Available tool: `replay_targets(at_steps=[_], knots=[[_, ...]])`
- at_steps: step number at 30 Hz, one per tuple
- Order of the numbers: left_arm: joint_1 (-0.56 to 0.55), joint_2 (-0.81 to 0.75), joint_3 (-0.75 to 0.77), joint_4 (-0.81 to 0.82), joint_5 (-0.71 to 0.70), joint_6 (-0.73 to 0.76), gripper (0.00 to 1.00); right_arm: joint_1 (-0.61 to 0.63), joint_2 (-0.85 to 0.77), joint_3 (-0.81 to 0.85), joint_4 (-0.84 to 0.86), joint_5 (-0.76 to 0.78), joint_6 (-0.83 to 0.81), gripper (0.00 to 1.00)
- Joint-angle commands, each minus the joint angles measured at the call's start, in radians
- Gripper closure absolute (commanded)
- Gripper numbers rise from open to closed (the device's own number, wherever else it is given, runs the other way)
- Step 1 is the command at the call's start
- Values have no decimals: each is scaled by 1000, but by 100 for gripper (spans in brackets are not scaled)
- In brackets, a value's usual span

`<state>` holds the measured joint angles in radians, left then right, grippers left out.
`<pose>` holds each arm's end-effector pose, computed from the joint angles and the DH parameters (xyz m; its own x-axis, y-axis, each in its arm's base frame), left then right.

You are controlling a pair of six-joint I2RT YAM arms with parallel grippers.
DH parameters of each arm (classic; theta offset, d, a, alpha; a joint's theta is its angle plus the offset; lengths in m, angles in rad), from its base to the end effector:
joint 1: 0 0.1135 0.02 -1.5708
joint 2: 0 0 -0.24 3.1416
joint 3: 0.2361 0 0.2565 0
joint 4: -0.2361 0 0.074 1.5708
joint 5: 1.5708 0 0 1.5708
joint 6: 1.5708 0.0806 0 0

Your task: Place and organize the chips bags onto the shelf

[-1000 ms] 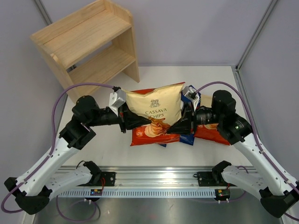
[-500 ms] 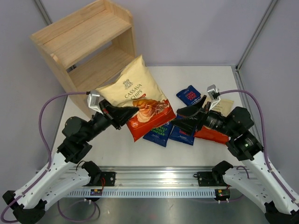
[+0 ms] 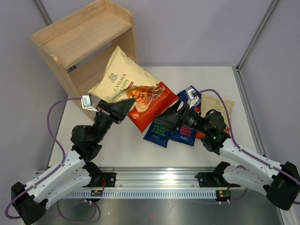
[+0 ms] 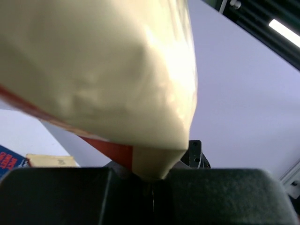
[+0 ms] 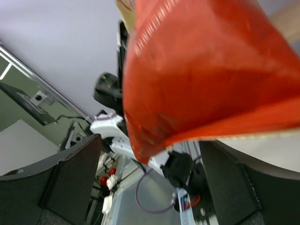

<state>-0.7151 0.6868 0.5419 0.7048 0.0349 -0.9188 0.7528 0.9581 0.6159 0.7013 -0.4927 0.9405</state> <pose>0.1649 -0.1469 0.3711 -0.2953 -0.7957 -0.5289 0.7299 0.1693 -0.6623 0.1730 0.2143 0.3336 -0.5965 0.4165 -0.6861 -0.7527 0.0064 0.6584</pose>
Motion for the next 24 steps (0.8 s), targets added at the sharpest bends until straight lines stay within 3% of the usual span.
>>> replay_targets(at_steps=[1, 6, 9, 10, 12, 13, 14, 17, 19, 20, 21, 24], knots=[[-1, 11, 1, 232, -56, -95, 100, 29, 25, 74, 194, 110, -11, 8], [-1, 52, -11, 254, -41, -179, 100, 31, 108, 88, 283, 174, 7, 12], [-1, 60, -20, 248, -13, -199, 100, 31, 137, 114, 268, 186, -8, 25], [-1, 59, -23, 254, -7, -199, 100, 33, 139, 117, 262, 192, -14, 36], [-1, 34, -25, 228, -16, -186, 99, 33, 142, 119, 236, 200, -26, 49], [-1, 23, -22, 179, -26, -170, 89, 31, 137, 117, 227, 192, -41, 55], [0, 5, -14, 142, -32, -129, 86, 33, 130, 111, 199, 186, -52, 65], [9, -62, 24, -3, -29, -14, 74, 31, 84, 94, 112, 178, -106, 79], [14, -120, 32, -92, -58, 37, 66, 31, 51, 79, 81, 183, -126, 82], [25, -141, 33, -134, -79, 72, 54, 26, 42, 74, 57, 190, -129, 82], [34, -167, 33, -172, -101, 92, 49, 23, 33, 71, 43, 195, -126, 83], [63, -259, 96, -454, -274, 153, 53, -18, 34, 71, 6, 200, -89, 84]])
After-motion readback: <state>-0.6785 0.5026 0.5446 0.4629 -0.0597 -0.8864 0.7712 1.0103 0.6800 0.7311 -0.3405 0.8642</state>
